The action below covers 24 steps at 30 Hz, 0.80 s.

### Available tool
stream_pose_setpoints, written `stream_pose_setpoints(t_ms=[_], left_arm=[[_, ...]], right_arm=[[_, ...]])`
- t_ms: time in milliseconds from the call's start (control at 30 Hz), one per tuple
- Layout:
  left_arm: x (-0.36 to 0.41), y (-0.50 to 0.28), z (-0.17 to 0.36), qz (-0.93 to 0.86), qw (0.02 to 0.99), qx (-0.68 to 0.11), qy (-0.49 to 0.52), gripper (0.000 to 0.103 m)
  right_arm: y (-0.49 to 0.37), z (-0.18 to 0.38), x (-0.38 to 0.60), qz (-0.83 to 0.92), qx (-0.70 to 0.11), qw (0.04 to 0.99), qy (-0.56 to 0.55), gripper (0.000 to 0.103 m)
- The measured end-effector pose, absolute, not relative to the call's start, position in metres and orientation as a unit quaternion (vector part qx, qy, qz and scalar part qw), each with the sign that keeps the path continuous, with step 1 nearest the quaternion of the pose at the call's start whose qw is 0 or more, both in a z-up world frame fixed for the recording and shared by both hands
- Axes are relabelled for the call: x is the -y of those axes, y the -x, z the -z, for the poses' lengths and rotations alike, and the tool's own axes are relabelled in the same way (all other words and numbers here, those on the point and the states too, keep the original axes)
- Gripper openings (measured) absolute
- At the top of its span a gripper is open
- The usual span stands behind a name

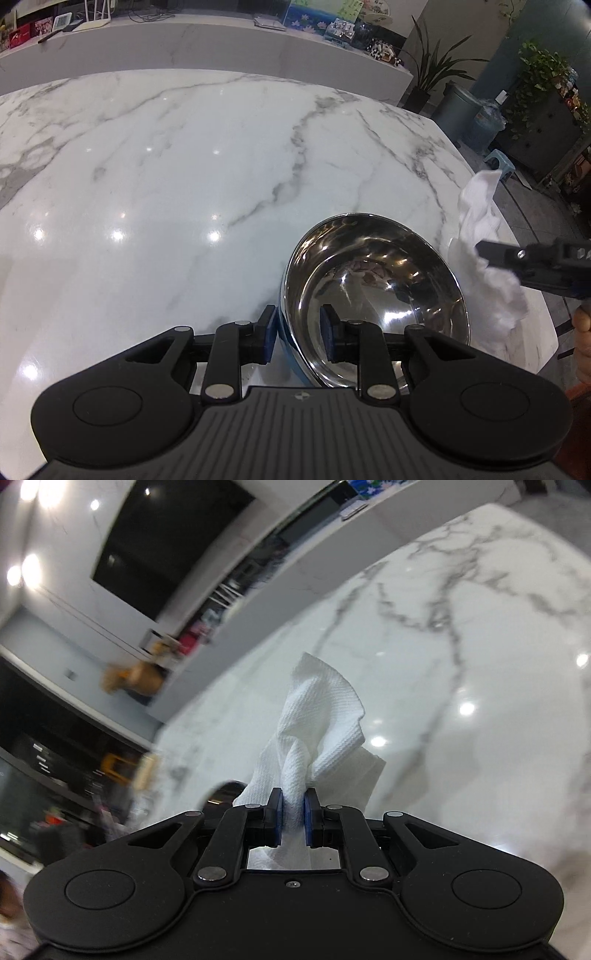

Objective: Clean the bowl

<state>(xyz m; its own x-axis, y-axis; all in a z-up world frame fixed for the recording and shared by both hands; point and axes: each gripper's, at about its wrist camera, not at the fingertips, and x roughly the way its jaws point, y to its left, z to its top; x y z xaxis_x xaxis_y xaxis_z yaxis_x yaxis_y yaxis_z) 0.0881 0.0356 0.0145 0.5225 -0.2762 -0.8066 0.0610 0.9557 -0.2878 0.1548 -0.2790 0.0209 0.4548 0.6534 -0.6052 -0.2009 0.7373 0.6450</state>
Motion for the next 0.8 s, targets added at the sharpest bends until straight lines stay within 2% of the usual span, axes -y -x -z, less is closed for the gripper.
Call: stream_pose_setpoints(t_ms=[233,300,333,367,600,667,800], left_arm=[[-0.037,-0.086,-0.013,0.098,0.863,-0.481,0.119,0.023],[-0.037,-0.086,-0.013,0.098,0.863,-0.481,0.120,0.023],[-0.038,-0.086,-0.012,0.098,0.862,-0.482,0.121,0.023],[-0.037,-0.085,-0.012,0.098,0.862,-0.483,0.121,0.023],[-0.039,-0.084,-0.012,0.097,0.862,-0.482,0.124,0.026],[-0.039,-0.084,-0.011,0.097,0.861,-0.483,0.125,0.026],[-0.037,-0.084,-0.010,0.099,0.861,-0.485,0.121,0.026]], right_arm=[[-0.140,-0.011,0.257,-0.241,-0.473,0.840,-0.112,0.014],[-0.135,-0.010,0.258,-0.232,-0.465,0.849,-0.098,0.024],[-0.131,-0.009,0.260,-0.228,-0.460,0.853,-0.095,0.040],[-0.126,-0.006,0.263,-0.225,-0.455,0.856,-0.093,0.051],[-0.131,0.003,0.262,-0.201,-0.459,0.861,-0.088,0.054],[-0.132,0.004,0.258,-0.200,-0.462,0.859,-0.092,0.059],[-0.132,0.006,0.249,-0.195,-0.465,0.859,-0.085,0.062]])
